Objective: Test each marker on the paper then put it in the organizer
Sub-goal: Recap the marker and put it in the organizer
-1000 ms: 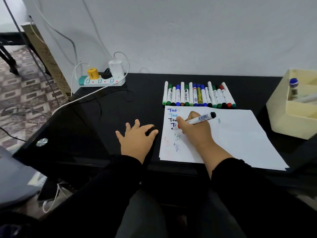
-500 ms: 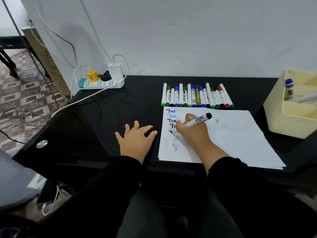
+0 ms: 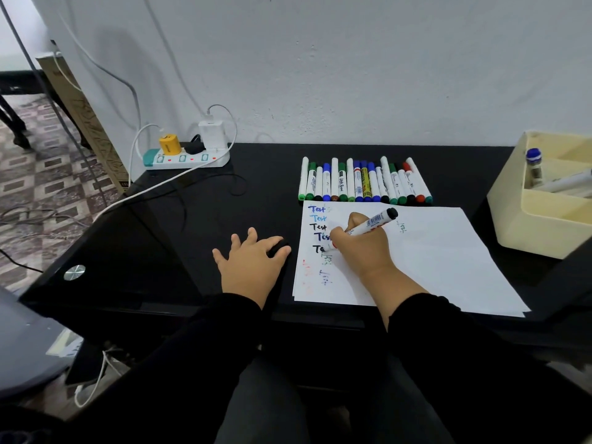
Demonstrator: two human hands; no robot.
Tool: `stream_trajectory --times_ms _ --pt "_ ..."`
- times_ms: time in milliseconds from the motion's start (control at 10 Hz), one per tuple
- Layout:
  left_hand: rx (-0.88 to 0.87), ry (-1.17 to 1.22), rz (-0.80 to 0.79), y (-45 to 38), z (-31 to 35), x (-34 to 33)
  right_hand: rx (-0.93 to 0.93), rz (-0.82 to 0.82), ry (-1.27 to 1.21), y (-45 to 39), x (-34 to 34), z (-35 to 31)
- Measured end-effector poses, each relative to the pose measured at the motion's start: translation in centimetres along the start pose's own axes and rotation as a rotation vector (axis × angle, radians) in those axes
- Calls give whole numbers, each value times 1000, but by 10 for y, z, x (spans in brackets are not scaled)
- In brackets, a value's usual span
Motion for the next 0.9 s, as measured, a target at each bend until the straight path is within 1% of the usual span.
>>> stream_trajectory --times_ms 100,200,400,600,700,800,900 --pt "-4 3 4 1 0 0 -15 33 -36 -1 2 0" --pt "-4 1 3 1 0 0 5 22 -18 0 2 -1" --pt "-5 -5 4 1 0 0 -5 19 -72 0 3 0" --pt "-5 -8 2 0 0 0 -14 56 -91 -3 5 2" --pt "-6 -12 7 0 0 0 4 21 -63 -3 3 3" --pt "-8 -16 5 0 -1 -1 -12 19 -109 -3 3 4" --pt "-5 -10 -1 0 0 0 -101 61 -222 -4 8 4"
Point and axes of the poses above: each hand's wrist, its own y-axis away from the middle knuckle, its own x-axis out of the back of the hand, z = x × y, the point moved 4 cm from there along -y, towards the middle knuckle, and after that the axes turned 1 degree about z, right-handed, at the moved point
